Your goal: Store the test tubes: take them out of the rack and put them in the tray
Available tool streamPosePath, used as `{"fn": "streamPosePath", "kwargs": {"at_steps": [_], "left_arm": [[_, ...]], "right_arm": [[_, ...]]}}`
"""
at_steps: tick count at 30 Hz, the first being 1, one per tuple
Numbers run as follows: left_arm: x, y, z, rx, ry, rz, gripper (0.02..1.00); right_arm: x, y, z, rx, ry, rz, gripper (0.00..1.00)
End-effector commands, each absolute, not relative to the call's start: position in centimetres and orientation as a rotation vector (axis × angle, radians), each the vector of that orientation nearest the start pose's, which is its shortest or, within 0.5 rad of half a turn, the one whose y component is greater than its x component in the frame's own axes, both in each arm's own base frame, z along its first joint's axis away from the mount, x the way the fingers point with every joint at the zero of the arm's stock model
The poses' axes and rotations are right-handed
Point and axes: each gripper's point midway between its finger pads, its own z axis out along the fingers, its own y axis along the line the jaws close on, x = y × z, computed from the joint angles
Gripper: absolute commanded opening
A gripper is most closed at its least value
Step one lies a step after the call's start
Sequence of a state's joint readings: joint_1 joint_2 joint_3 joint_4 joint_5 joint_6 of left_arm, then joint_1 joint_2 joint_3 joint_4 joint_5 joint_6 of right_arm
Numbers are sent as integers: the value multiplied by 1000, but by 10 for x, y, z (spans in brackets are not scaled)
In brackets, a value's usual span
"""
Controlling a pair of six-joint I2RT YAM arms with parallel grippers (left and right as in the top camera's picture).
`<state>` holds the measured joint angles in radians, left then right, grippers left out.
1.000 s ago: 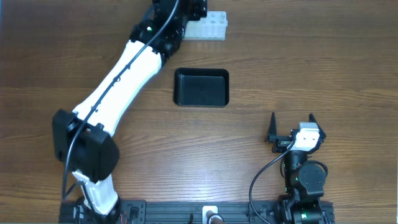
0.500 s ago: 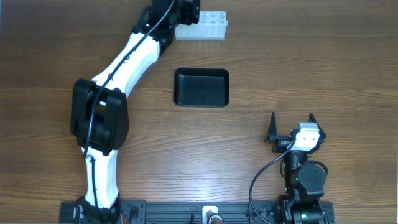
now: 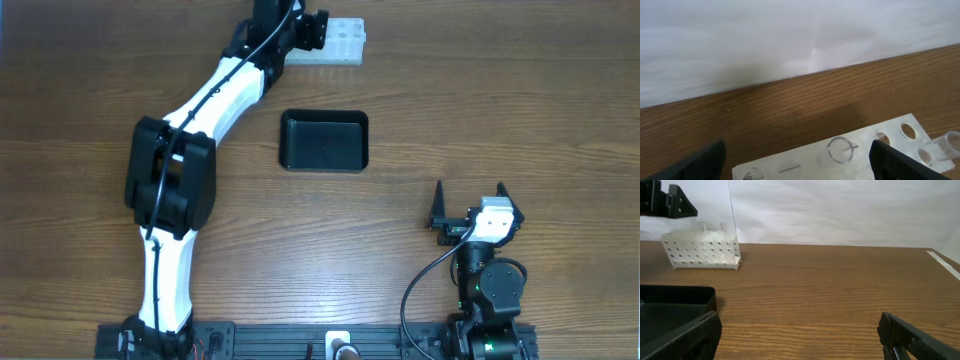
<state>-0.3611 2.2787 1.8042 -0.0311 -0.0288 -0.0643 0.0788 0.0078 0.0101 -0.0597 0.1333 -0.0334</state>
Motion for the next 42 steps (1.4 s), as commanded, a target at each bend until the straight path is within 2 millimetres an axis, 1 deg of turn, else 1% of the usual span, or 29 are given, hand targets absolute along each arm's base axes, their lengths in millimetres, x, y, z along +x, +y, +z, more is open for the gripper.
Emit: {"fn": "streamPosePath", "kwargs": {"at_steps": [1, 14, 21, 42], "left_arm": [[614, -227, 124, 335, 2062, -226, 912], [622, -230, 113, 330, 2036, -231, 890], [622, -230, 114, 330, 2031, -231, 820], [627, -231, 123, 315, 1994, -243, 814]], "right_arm": [[246, -7, 159, 27, 1637, -89, 991], [246, -7, 159, 27, 1637, -89, 991], [246, -7, 159, 27, 1637, -89, 993], [246, -7, 159, 27, 1637, -89, 991]]}}
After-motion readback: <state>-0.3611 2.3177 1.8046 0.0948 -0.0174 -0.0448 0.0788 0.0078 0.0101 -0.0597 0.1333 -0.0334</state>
